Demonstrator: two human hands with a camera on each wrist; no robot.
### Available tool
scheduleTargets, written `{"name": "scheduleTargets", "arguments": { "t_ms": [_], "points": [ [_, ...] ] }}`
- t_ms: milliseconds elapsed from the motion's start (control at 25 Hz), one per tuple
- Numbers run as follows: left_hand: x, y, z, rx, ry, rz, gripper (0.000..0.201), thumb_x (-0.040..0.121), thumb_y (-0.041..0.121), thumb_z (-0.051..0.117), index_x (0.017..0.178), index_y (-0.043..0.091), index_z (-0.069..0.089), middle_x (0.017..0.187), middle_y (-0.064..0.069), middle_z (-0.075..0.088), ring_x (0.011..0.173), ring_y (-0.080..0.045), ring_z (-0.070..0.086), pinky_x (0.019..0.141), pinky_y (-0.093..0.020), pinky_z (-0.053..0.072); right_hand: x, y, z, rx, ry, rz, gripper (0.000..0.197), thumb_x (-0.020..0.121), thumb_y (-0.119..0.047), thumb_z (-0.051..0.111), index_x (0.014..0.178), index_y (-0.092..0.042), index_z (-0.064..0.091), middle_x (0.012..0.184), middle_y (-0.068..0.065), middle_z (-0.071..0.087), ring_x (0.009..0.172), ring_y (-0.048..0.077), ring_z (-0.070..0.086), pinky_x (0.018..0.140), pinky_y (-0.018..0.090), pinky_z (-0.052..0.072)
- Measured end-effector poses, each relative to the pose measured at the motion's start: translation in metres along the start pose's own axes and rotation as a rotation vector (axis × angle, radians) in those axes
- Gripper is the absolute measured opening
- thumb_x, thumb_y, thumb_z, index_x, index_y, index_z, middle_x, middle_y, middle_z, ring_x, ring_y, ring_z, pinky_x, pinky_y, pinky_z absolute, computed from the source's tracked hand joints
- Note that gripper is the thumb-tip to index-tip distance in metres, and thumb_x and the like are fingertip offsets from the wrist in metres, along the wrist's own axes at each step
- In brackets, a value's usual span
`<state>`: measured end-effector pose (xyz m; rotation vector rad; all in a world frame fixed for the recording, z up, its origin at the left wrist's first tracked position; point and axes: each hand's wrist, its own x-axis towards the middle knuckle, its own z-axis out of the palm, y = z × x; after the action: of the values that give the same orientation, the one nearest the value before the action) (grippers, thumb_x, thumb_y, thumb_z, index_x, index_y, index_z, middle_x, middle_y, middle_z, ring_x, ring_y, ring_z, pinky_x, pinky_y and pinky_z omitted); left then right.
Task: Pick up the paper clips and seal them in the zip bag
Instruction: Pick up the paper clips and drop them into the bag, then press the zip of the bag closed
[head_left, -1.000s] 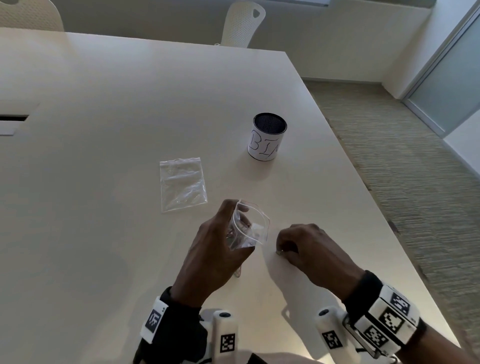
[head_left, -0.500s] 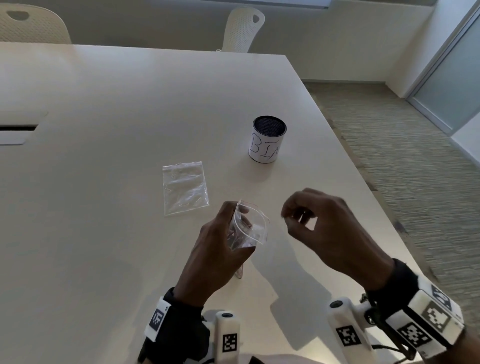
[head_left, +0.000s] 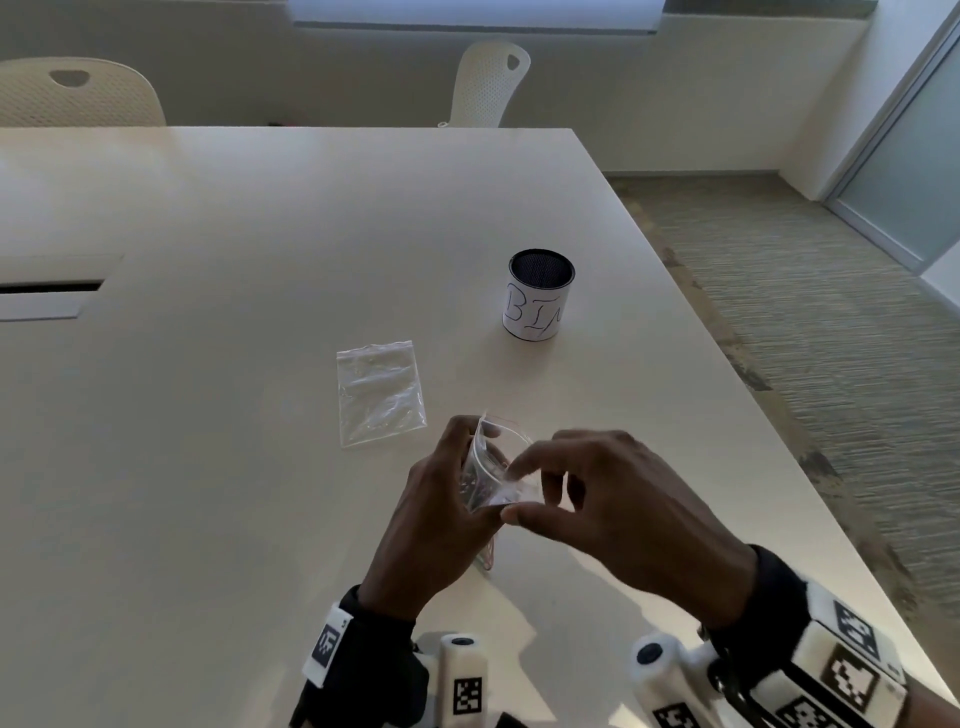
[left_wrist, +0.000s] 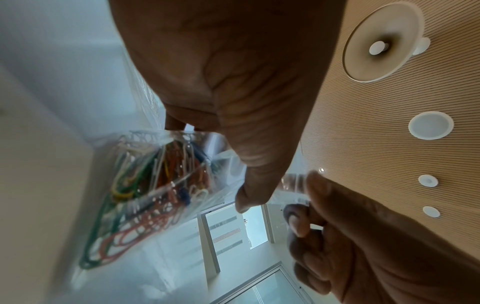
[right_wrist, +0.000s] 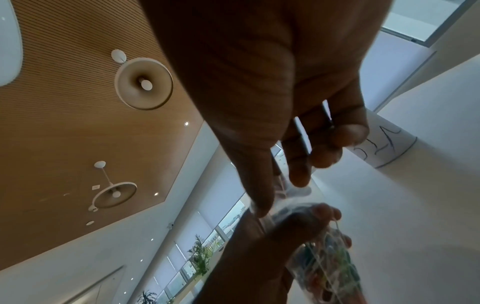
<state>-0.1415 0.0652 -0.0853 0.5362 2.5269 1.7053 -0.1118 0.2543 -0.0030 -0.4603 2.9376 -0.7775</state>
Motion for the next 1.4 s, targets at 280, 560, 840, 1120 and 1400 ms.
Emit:
{"name": "scheduleTargets", "arguments": {
  "t_ms": [280, 560, 840, 1120, 1400],
  "points": [
    [-0.003, 0.000, -0.017, -0.236, -0.157, -0.119, 0.061, 0.086, 0.031, 0.086, 0.137, 0.029, 0.052, 0.120, 0.005, 0.073, 0.109, -0.018, 0.075, 0.090, -0.038, 0.064, 0.005, 0.004, 0.000, 0.076, 0.071, -0.015, 0.007, 0.094, -0.039, 0.071, 0.094, -0.033, 0.074, 0.087, -0.015, 0.068, 0.073, 0.006, 0.064, 0.068, 0.030, 0.054],
    [0.010, 0.002, -0.024, -0.405, 0.186, -0.099, 0.015, 0.103, 0.015, 0.064, 0.107, 0.004, 0.073, 0.104, -0.013, 0.079, 0.100, -0.019, 0.074, 0.088, -0.024, 0.057, 0.011, 0.010, -0.010, 0.110, 0.104, -0.078, 0.004, 0.095, -0.031, 0.074, 0.093, -0.030, 0.078, 0.092, -0.016, 0.069, 0.073, 0.005, 0.065, 0.069, 0.033, 0.057],
    [0.014, 0.008, -0.036, -0.151, 0.269, 0.018, 0.015, 0.104, 0.007, 0.063, 0.096, 0.017, 0.070, 0.099, 0.004, 0.080, 0.097, -0.007, 0.075, 0.090, -0.018, 0.053, 0.009, 0.021, -0.025, 0.122, 0.170, -0.090, 0.007, 0.092, -0.019, 0.078, 0.089, -0.025, 0.078, 0.085, -0.015, 0.072, 0.075, 0.004, 0.068, 0.070, 0.028, 0.058],
    [0.012, 0.014, -0.030, -0.160, 0.211, 0.080, 0.028, 0.083, 0.021, 0.085, 0.109, 0.018, 0.074, 0.098, 0.004, 0.082, 0.098, -0.017, 0.079, 0.095, -0.032, 0.061, 0.012, 0.024, -0.035, 0.217, 0.257, -0.174, 0.005, 0.092, -0.012, 0.076, 0.093, -0.016, 0.079, 0.087, -0.011, 0.077, 0.084, 0.005, 0.073, 0.079, 0.014, 0.055],
    [0.016, 0.018, -0.023, -0.307, 0.187, 0.116, 0.008, 0.098, 0.000, 0.069, 0.097, 0.007, 0.070, 0.103, -0.004, 0.080, 0.101, -0.019, 0.078, 0.097, -0.030, 0.060, 0.007, 0.040, -0.040, 0.214, 0.184, -0.121, 0.008, 0.089, -0.016, 0.078, 0.089, -0.024, 0.077, 0.085, -0.014, 0.077, 0.088, 0.008, 0.073, 0.083, 0.023, 0.056]
  ]
}}
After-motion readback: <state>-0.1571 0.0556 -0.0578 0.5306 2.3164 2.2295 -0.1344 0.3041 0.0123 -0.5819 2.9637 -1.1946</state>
